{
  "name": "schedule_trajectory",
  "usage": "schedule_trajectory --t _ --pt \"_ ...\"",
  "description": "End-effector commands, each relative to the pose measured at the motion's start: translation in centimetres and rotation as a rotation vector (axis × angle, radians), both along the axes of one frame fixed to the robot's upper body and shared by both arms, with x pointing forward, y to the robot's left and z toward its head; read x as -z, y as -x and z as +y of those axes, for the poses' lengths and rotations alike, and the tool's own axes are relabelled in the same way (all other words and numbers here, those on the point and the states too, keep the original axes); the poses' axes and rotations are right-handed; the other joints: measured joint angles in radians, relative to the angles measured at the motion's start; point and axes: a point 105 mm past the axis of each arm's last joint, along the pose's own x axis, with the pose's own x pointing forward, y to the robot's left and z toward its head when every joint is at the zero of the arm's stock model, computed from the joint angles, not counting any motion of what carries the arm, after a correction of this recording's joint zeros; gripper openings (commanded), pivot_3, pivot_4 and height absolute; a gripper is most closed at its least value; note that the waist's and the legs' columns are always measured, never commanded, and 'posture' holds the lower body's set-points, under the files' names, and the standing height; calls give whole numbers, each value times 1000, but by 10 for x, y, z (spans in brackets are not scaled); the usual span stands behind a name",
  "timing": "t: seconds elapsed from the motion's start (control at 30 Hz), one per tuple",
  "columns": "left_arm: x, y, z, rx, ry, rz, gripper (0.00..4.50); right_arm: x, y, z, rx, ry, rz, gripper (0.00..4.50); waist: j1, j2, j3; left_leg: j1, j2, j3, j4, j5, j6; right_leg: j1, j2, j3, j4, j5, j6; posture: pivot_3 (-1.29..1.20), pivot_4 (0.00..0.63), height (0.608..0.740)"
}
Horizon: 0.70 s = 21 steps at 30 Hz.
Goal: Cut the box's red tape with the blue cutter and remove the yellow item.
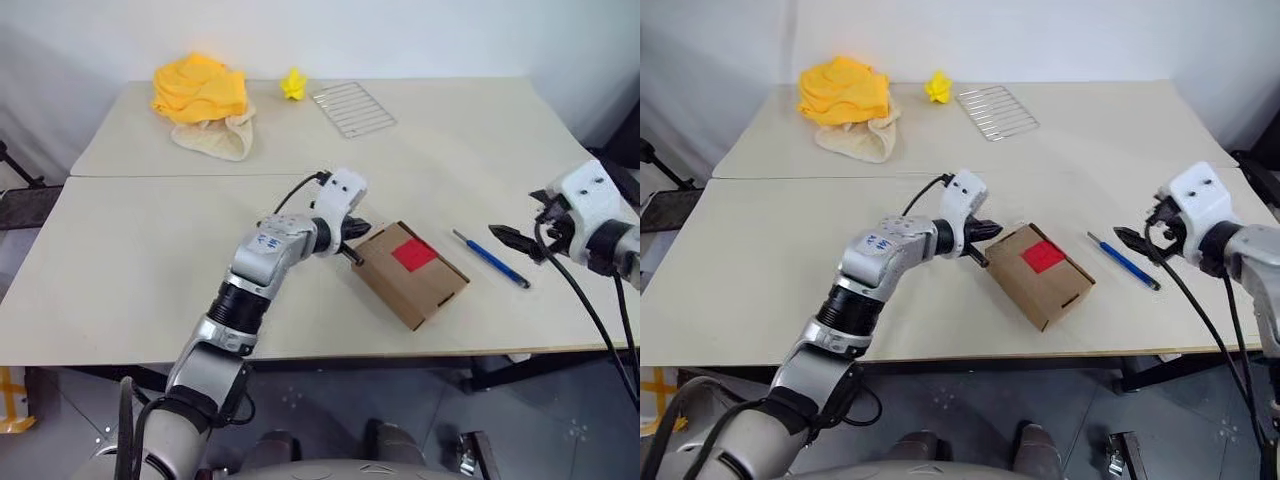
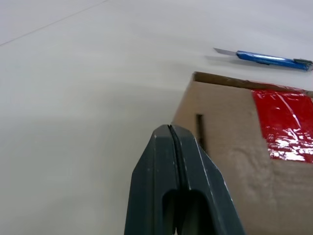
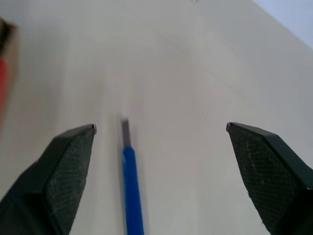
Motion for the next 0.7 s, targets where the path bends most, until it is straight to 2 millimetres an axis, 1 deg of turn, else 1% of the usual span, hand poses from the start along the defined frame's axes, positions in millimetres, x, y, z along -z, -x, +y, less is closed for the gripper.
schedule_trajectory --t 0.03,0.1,0.13,0.17,0.2,0.23,0.3,0.33,0.4,0.5,0.63,0.7 --pt "-24 9 13 22 -27 -42 0 22 -9 3 -30 39 91 3929 -1 0 0 0 0 0 -1 0 0 0 0 0 0 0 0 0 150 740" --pt "-15 14 24 10 -79 -11 0 24 -10 13 -92 37 96 3248 1 0 0 0 0 0 -3 0 0 0 0 -1 -2 0 0 0 150 740" --pt "-7 19 30 12 -103 26 0 27 -10 18 -114 32 112 2892 1 1 1 0 0 0 -4 0 0 0 0 -1 -2 0 0 0 150 740" --pt "2 25 33 22 -115 73 0 29 -10 23 -138 27 129 2468 1 1 1 0 0 0 -4 0 0 0 0 -1 -3 0 0 0 150 740" --pt "10 31 36 36 -123 115 0 32 -9 27 -159 26 147 2242 0 2 1 0 0 0 -4 0 0 0 0 -1 -4 0 0 0 150 740" --pt "18 37 37 46 -130 146 0 34 -9 31 -178 25 164 1863 -1 2 1 -1 0 0 -4 0 0 0 0 -1 -4 0 0 0 150 740" --pt "30 49 36 70 -122 210 0 37 -8 37 -206 24 183 1181 1 2 2 -1 0 -1 -4 0 0 0 0 -2 -4 0 0 0 150 740" --pt "34 54 34 83 -104 243 0 38 -8 39 -212 16 190 759 2 2 2 -2 0 -2 -4 0 0 -1 0 -3 -5 0 0 0 150 740" --pt "42 68 25 127 -78 309 0 41 -6 45 -239 14 215 43 5 2 2 -3 0 -3 -4 0 0 -1 0 -3 -5 0 0 0 150 740" --pt "47 78 14 157 -53 353 0 45 -4 51 -260 19 244 14 4 2 2 -3 0 -3 -3 0 0 0 0 -3 -5 0 1 0 150 740" --pt "48 73 -6 141 -1 330 0 55 5 57 -282 21 307 14 2 2 2 -3 0 -3 -3 0 0 0 0 -3 -5 0 1 0 150 740" --pt "48 69 -10 126 16 319 0 57 8 58 -286 22 321 14 3 2 2 -3 0 -3 -3 0 0 0 0 -3 -5 0 1 0 150 740"
